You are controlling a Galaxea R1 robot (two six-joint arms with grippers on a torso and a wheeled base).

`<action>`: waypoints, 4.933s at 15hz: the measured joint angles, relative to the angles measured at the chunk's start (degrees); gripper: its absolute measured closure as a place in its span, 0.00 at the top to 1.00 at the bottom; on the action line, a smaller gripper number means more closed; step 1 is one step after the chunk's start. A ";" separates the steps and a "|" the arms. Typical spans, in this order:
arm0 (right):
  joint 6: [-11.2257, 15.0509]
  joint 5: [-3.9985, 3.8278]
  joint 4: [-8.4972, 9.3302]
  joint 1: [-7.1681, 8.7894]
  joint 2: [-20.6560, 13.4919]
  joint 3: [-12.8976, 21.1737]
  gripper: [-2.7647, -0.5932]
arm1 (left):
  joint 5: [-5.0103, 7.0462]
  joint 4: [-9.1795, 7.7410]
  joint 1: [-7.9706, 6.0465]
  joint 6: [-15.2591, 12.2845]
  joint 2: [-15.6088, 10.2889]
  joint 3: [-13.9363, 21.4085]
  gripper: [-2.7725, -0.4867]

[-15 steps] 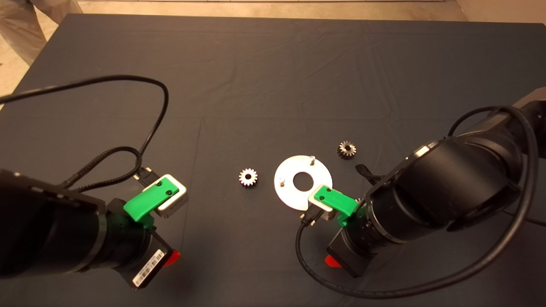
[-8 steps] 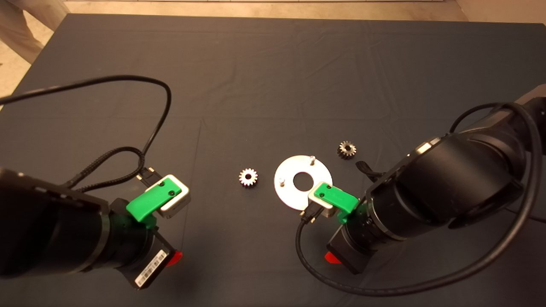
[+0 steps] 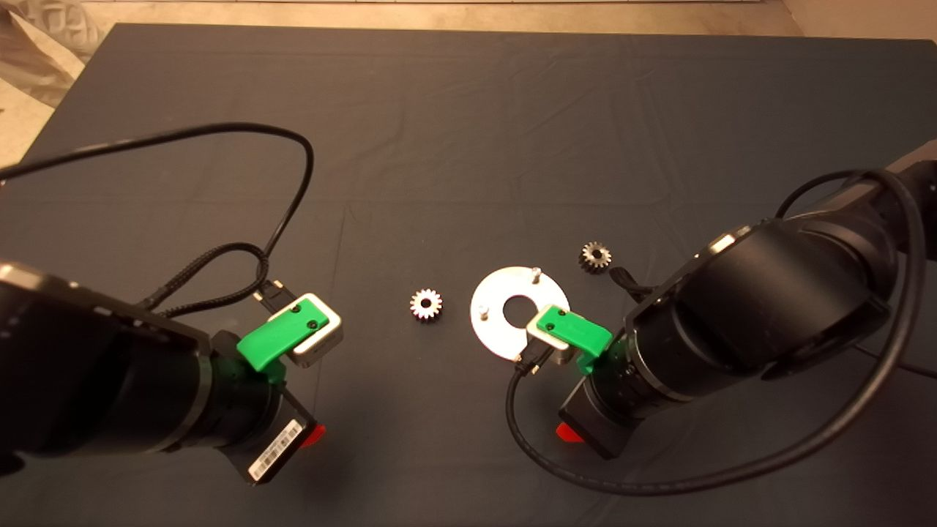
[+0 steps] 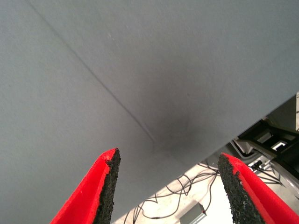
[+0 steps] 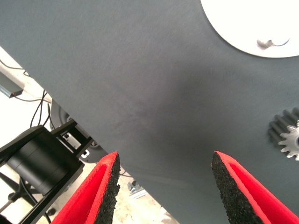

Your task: Install three planetary gears onto the carrier pins

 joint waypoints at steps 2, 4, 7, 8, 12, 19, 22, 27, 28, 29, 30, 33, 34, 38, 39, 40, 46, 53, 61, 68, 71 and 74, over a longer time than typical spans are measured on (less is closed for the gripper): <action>-0.27 0.02 0.00 -0.01 0.00 -0.17 0.39 | -0.02 0.04 0.00 2.06 1.06 -3.06 0.42; -0.40 0.05 0.00 -0.01 0.00 -0.20 0.39 | 0.02 0.89 0.05 3.21 3.24 -6.71 0.42; -0.62 0.07 0.00 0.07 -0.02 -0.23 0.39 | -0.18 4.57 2.34 4.26 8.53 -10.36 0.42; -0.63 0.00 0.00 0.12 -0.04 -0.23 0.39 | -0.27 5.13 3.36 4.97 9.49 -11.75 0.42; -0.74 0.13 0.00 0.45 -0.11 -0.26 0.39 | 0.04 6.23 4.00 6.43 13.78 -16.26 0.42; -0.79 0.05 0.01 0.67 -0.15 -0.56 0.39 | 0.04 6.38 4.49 10.56 18.91 -22.29 0.42; -0.82 -0.02 0.01 0.62 -0.17 -0.85 0.39 | -0.29 6.38 4.57 12.58 20.83 -24.53 0.42; -0.82 0.02 0.03 0.65 -0.20 -1.02 0.39 | 0.11 6.40 6.25 16.81 24.00 -29.79 0.42; -0.82 0.00 0.04 0.65 -0.20 -1.05 0.39 | -0.07 6.42 6.28 17.09 24.82 -30.20 0.42; -0.83 0.02 0.04 0.65 -0.17 -1.05 0.39 | -0.22 6.42 6.65 17.95 25.47 -30.62 0.42; -0.82 -0.01 0.04 0.65 -0.20 -1.05 0.39 | -0.29 6.42 7.37 18.64 25.58 -31.16 0.42; -0.84 0.07 0.04 0.65 -0.17 -1.08 0.39 | 0.04 6.42 8.13 20.06 25.62 -32.47 0.42; -0.84 0.07 0.04 0.65 -0.17 -1.11 0.39 | 0.02 6.42 8.13 20.56 25.86 -32.85 0.42; -0.82 0.05 0.04 0.62 -0.30 -1.16 0.39 | -0.05 6.40 8.13 23.14 26.19 -34.34 0.42; -0.84 0.02 0.04 0.62 -0.30 -1.16 0.39 | 0.04 6.42 8.13 23.79 26.08 -34.87 0.42; -0.82 0.07 0.04 0.62 -0.30 -1.16 0.39 | 0.00 6.40 8.13 24.36 26.12 -35.24 0.42; -0.83 0.05 0.04 0.62 -0.30 -1.17 0.39 | 0.00 6.40 8.13 26.55 26.12 -36.49 0.43; -0.82 0.02 0.06 0.60 -0.30 -1.17 0.39 | -0.01 6.40 8.13 29.67 25.84 -39.19 0.53; -0.82 0.02 0.17 0.62 -0.30 -1.17 0.39 | -0.02 6.40 8.13 30.82 25.66 -40.31 0.62; -0.84 0.02 0.33 0.60 -0.30 -1.16 0.39 | -3.08 6.42 9.25 30.84 22.88 -40.34 0.62; -0.84 0.00 0.37 0.62 -0.30 -1.17 0.39 | -3.55 6.42 10.36 30.86 22.87 -40.46 0.62; -0.84 0.05 0.39 0.62 -0.28 -1.17 0.39 | -4.07 6.47 11.47 31.04 22.98 -40.72 0.62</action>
